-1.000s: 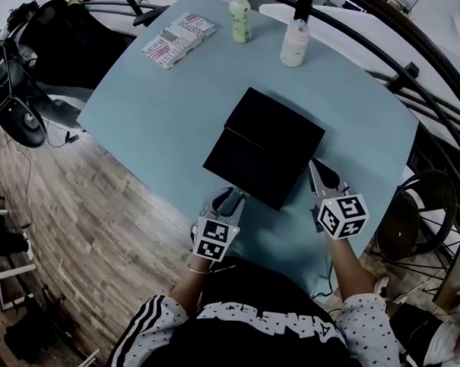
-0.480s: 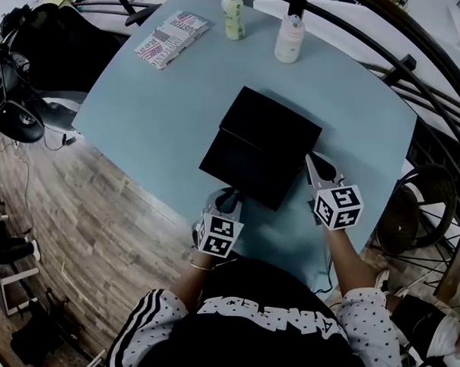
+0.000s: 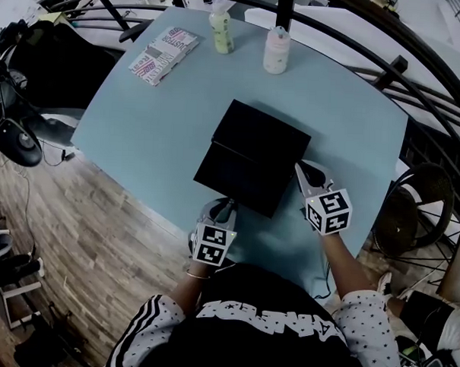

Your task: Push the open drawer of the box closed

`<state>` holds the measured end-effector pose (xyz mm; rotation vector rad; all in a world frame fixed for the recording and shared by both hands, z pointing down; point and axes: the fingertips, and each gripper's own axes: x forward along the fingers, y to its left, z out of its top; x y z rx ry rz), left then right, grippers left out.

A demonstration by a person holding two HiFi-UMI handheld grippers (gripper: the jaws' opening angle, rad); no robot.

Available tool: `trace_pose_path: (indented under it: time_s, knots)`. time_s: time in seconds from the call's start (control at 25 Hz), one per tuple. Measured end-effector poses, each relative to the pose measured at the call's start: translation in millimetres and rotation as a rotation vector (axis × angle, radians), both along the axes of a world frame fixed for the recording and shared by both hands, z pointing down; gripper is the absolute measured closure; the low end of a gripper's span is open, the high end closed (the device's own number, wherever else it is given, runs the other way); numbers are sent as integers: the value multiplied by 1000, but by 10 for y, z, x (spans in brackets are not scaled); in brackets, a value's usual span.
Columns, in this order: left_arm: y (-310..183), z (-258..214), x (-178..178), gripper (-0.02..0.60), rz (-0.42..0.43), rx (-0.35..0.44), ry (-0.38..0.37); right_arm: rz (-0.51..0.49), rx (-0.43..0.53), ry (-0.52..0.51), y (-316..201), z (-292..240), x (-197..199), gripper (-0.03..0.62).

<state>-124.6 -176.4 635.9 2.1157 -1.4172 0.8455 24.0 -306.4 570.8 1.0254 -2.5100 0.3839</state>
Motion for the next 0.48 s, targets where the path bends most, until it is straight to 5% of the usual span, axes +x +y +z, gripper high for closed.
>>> trace_pose_path:
  time_s: [0.48]
  knots:
    - [-107,-45,51,581,10,-14,9,-33,16,42,29,-30,18,602]
